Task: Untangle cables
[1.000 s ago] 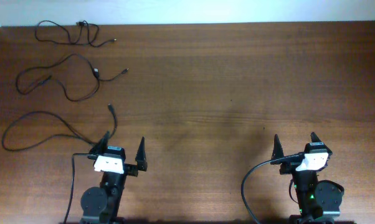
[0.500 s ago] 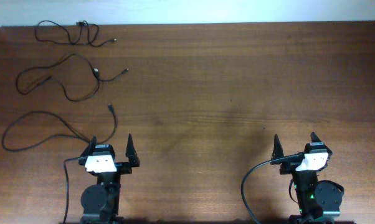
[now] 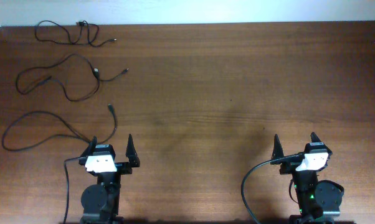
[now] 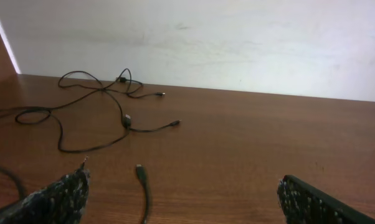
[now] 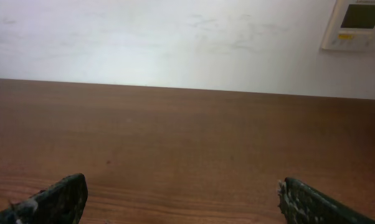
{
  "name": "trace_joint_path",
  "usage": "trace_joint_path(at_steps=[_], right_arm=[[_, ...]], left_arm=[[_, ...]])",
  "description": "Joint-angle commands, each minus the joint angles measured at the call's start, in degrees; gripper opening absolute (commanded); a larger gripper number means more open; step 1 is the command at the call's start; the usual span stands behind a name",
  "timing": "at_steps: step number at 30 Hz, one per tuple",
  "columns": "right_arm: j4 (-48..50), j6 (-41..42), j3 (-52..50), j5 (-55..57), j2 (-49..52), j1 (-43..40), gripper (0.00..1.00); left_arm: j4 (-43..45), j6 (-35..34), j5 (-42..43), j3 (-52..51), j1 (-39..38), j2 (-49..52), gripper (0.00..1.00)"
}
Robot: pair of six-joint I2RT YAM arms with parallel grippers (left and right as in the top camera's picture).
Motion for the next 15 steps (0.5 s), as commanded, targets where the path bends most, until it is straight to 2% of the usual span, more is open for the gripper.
trace_joint_path(at_steps=[1, 15], right_arm=[[-0.24, 0.26, -0.35, 0.28, -0.48, -0.26, 0.98], [-0.24, 0.26, -0.35, 0.28, -0.48, -0.26, 0.98]], left_arm=[[-0.2, 0.94, 0.9, -0.48, 0.24, -0.55, 0.99], [-0.2, 1.79, 0.76, -0.48, 0.57, -0.55, 0.99]])
